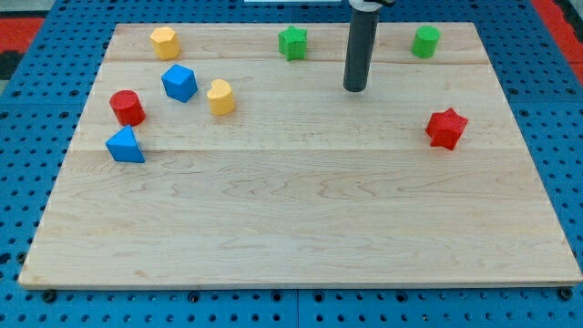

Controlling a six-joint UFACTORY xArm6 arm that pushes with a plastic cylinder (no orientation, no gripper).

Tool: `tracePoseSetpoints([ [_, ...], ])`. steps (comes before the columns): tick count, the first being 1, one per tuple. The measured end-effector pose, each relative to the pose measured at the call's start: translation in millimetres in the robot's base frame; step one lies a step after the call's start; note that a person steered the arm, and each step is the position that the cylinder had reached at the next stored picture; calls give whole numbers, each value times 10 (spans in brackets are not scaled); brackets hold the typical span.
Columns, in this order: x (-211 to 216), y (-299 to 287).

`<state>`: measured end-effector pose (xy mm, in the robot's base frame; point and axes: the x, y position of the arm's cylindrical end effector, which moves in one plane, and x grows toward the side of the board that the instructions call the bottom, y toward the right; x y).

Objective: Move your arm to the top right of the red star

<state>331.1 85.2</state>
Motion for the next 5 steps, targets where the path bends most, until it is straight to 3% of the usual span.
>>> tracePoseSetpoints([
  [2, -135, -832],
  [5, -148, -885],
])
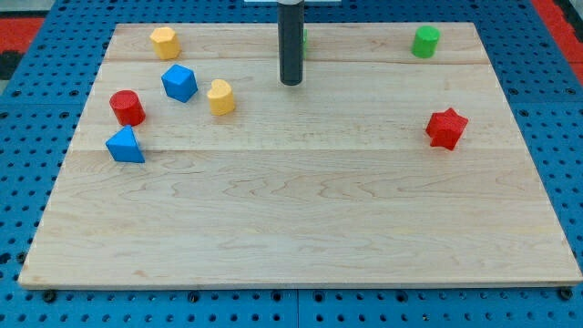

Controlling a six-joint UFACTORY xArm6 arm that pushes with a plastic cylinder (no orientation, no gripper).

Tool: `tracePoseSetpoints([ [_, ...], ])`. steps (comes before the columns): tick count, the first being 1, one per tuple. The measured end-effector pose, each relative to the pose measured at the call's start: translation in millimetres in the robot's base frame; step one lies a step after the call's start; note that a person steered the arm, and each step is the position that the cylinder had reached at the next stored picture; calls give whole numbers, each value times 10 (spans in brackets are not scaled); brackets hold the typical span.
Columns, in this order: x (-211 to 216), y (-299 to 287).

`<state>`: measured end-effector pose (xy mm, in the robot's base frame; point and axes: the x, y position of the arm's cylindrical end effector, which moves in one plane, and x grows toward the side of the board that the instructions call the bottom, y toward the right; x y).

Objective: Move your arm to the top right of the red star

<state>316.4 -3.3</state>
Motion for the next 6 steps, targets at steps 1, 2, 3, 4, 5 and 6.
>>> tracePoseSetpoints([
  [1, -77, 97],
  [2, -89, 135],
  [3, -41, 1183],
  [4, -34, 2399],
  [5, 399, 2939],
  [6, 428, 2935],
])
